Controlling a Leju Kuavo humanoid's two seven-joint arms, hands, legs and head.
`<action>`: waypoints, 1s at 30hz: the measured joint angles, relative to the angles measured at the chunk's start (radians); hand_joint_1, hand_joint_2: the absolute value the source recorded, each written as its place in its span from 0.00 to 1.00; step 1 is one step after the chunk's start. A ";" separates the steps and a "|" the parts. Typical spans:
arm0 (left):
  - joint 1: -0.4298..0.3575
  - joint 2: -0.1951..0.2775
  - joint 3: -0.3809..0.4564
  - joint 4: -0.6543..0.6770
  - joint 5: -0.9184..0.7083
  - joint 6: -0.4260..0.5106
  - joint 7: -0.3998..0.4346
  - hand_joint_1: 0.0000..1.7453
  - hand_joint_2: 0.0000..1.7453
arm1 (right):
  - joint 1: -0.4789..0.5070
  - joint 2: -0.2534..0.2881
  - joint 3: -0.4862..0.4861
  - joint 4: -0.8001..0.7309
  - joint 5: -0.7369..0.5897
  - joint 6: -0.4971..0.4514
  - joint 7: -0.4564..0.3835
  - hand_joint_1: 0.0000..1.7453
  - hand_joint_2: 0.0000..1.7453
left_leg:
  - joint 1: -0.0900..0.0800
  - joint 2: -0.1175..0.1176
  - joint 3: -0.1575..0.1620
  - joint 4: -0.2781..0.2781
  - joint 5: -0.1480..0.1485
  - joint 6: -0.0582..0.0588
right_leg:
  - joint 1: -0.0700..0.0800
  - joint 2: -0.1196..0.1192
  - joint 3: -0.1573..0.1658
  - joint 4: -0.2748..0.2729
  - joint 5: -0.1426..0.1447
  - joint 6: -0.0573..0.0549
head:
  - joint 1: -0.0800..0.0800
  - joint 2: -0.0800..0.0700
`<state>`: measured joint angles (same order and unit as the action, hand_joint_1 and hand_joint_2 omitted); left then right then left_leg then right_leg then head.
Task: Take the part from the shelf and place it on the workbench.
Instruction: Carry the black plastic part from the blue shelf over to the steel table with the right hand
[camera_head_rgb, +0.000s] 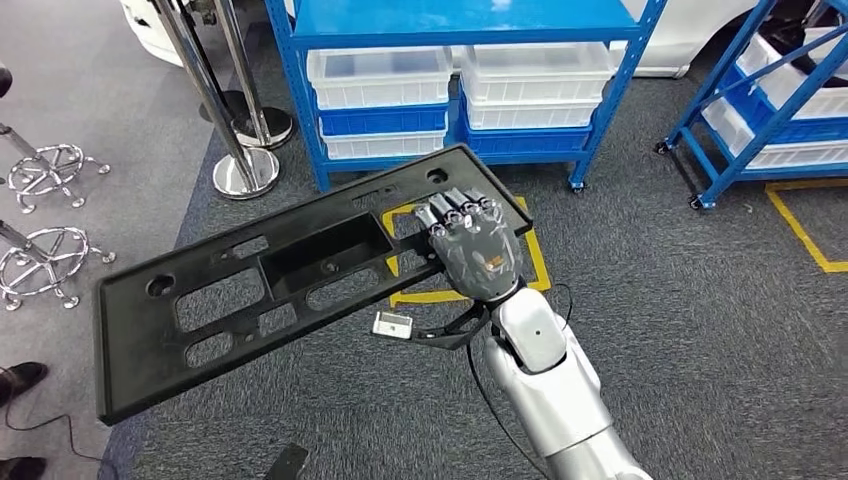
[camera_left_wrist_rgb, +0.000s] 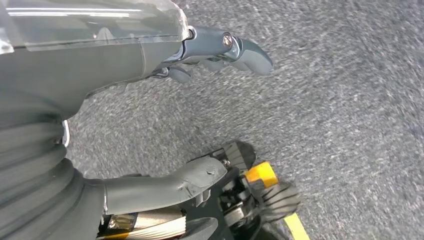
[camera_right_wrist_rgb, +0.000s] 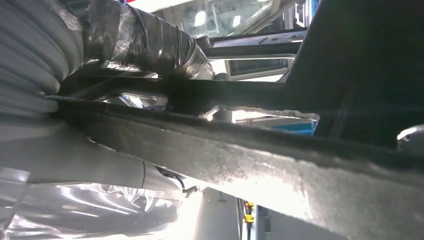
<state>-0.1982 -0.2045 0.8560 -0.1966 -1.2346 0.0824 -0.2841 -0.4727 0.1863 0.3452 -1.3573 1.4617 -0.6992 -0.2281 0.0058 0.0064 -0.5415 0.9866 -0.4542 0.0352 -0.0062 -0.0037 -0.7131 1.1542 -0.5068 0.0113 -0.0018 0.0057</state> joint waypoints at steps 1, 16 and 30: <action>0.000 0.000 0.000 0.000 0.000 0.000 0.000 0.00 1.00 | 0.001 0.000 0.000 0.000 -0.003 0.000 0.000 1.00 1.00 | -0.001 0.001 -0.014 0.002 0.009 0.003 | -0.001 0.000 -0.016 0.064 -0.041 0.003 | 0.000 0.000; 0.002 0.001 0.000 0.000 0.009 0.000 0.003 0.00 1.00 | -0.003 0.000 0.001 0.001 -0.048 0.000 -0.040 1.00 1.00 | 0.004 -0.002 -0.180 0.224 -0.091 -0.057 | -0.001 -0.001 0.115 -0.117 0.041 -0.048 | -0.001 0.000; -0.005 0.003 -0.001 -0.001 0.009 -0.002 0.001 0.00 1.00 | -0.009 0.001 -0.002 0.024 -0.102 0.000 -0.086 1.00 1.00 | -0.011 0.006 0.025 -0.024 -0.006 0.009 | 0.001 0.003 -0.001 -0.037 0.032 -0.008 | 0.000 0.000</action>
<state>-0.2032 -0.2014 0.8554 -0.1976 -1.2259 0.0805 -0.2832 -0.4813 0.1877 0.3427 -1.3336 1.3602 -0.6992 -0.3137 -0.0053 0.0121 -0.5168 0.9627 -0.4601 0.0444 -0.0053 -0.0003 -0.7139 1.1169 -0.4748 0.0034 -0.0017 0.0057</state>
